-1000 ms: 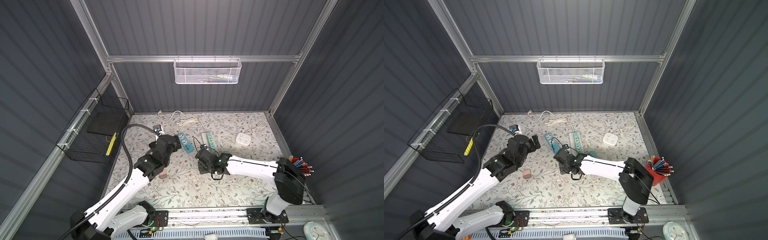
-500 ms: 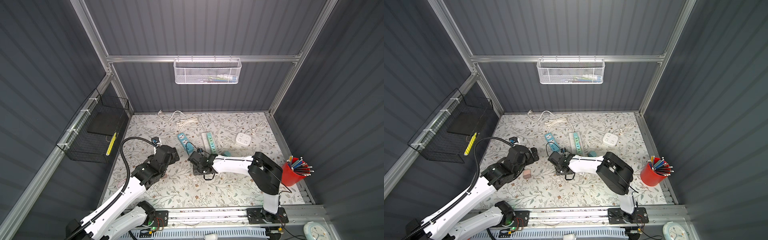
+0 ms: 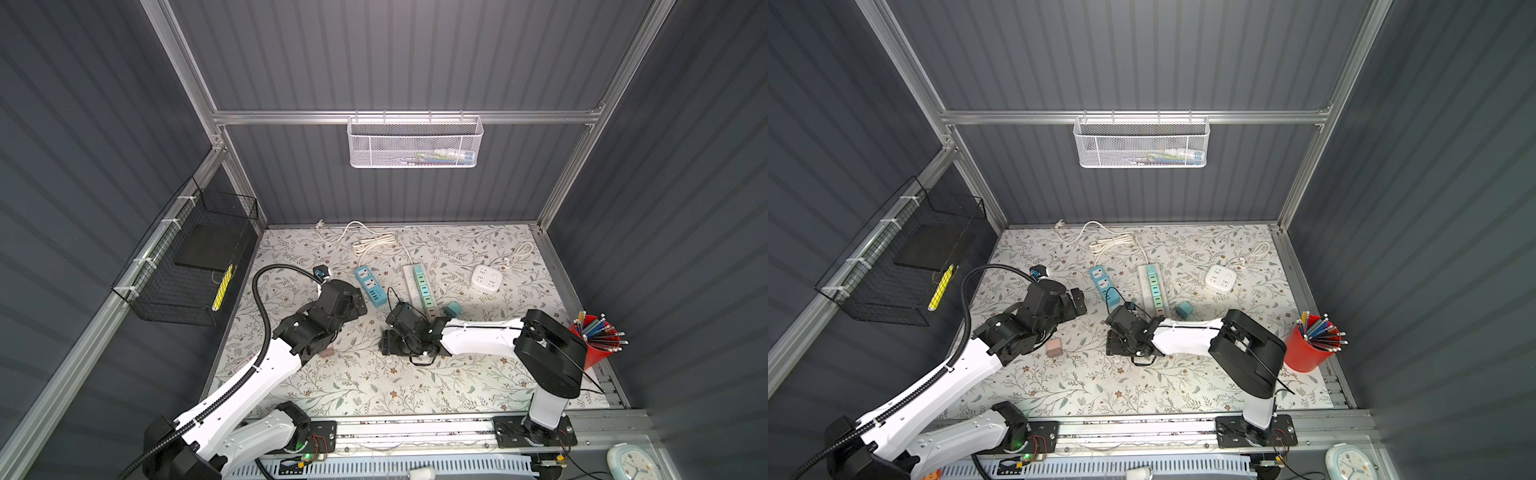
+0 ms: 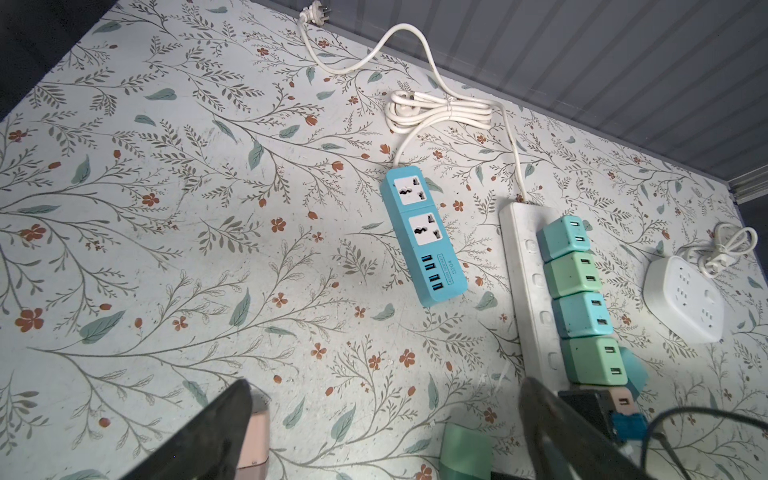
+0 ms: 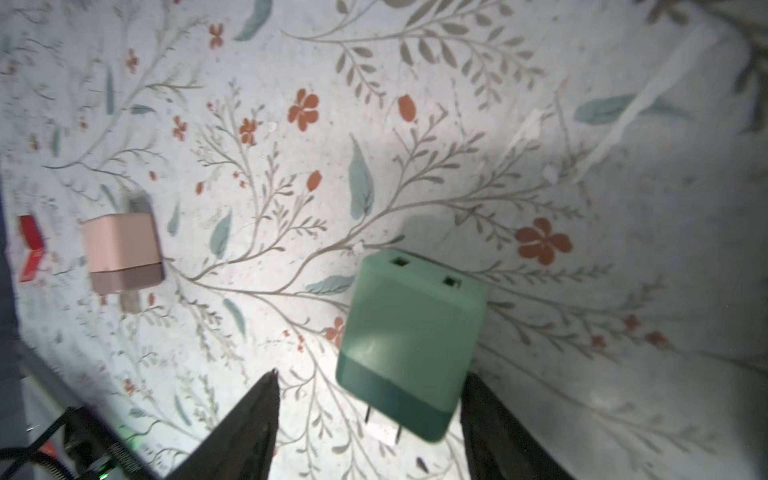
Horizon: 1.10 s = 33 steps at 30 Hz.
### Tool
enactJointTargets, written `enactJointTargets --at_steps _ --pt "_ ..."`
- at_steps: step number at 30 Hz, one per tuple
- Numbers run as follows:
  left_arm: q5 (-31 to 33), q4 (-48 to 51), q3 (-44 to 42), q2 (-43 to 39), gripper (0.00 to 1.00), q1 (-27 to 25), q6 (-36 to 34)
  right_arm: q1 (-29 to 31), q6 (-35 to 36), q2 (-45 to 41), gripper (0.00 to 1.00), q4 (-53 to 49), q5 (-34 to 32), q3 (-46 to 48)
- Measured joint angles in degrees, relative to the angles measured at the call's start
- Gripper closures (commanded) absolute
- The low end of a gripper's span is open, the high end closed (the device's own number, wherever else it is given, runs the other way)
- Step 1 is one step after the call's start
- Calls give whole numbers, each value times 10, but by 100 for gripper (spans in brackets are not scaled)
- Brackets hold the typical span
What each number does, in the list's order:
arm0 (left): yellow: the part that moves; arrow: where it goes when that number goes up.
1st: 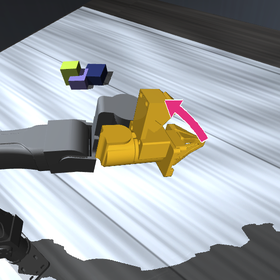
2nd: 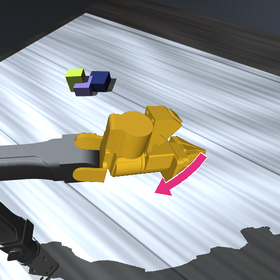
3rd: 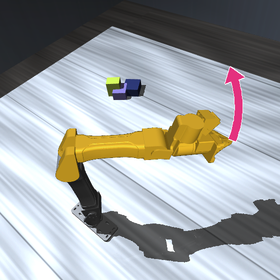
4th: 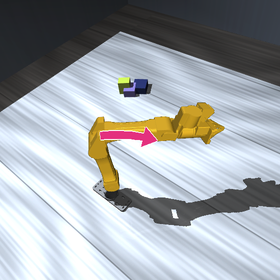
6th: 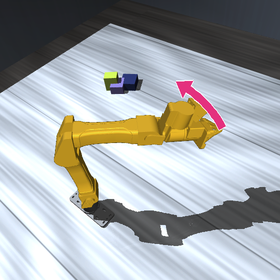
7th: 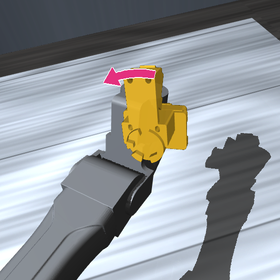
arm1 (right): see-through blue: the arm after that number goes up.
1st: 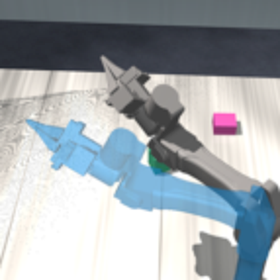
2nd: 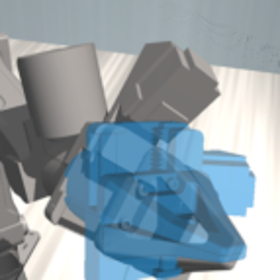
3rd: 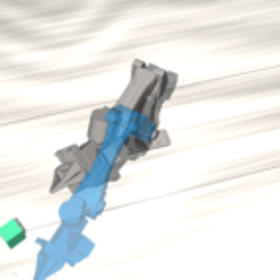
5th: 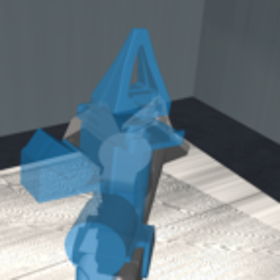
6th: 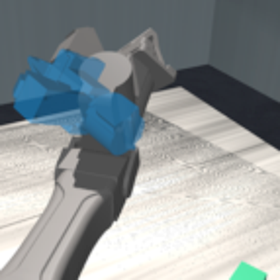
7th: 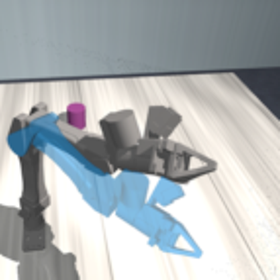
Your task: Insert the plug
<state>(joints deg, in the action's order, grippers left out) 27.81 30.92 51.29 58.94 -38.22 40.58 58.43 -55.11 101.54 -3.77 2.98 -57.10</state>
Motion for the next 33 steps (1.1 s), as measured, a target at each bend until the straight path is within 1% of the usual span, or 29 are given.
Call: enactJointTargets --at_steps 3,6,7,10,12,14,15,16,18,20,22,25,28,31,33 --pt "-1 2 0 2 0 0 -10 -17 -2 -38 32 46 33 40" --pt "-10 4 1 18 13 0 -31 -37 10 -90 32 53 42 69" --pt "-18 6 3 30 19 0 -41 -43 18 -115 31 45 36 76" --pt "-46 19 10 72 30 0 -75 -53 53 -203 31 9 -1 87" --pt "-81 30 21 109 31 -4 -100 -60 78 -260 30 -13 -33 93" --pt "-91 40 36 155 29 -32 -119 -77 101 -316 30 -24 -68 107" --pt "-93 45 47 180 28 -58 -129 -88 108 -338 30 -27 -80 116" --pt "-95 52 62 215 28 -96 -138 -105 120 -365 31 -25 -95 135" --pt "-108 57 84 267 27 -139 -150 -137 133 -413 33 -21 -121 182" --pt "-118 60 93 308 26 -156 -157 -162 118 -450 32 -34 -151 222" --pt "-126 69 95 335 26 -154 -162 -182 107 -478 32 -31 -158 260" --pt "-136 85 109 371 30 -153 -169 -193 95 -496 33 -31 -162 294" --pt "-137 85 128 408 38 -151 -176 -194 91 -494 33 -28 -162 298" --pt "-143 83 129 429 44 -151 -181 -194 91 -493 33 -18 -161 298" --pt "-149 81 129 440 46 -151 -182 -194 91 -489 33 -17 -161 297"
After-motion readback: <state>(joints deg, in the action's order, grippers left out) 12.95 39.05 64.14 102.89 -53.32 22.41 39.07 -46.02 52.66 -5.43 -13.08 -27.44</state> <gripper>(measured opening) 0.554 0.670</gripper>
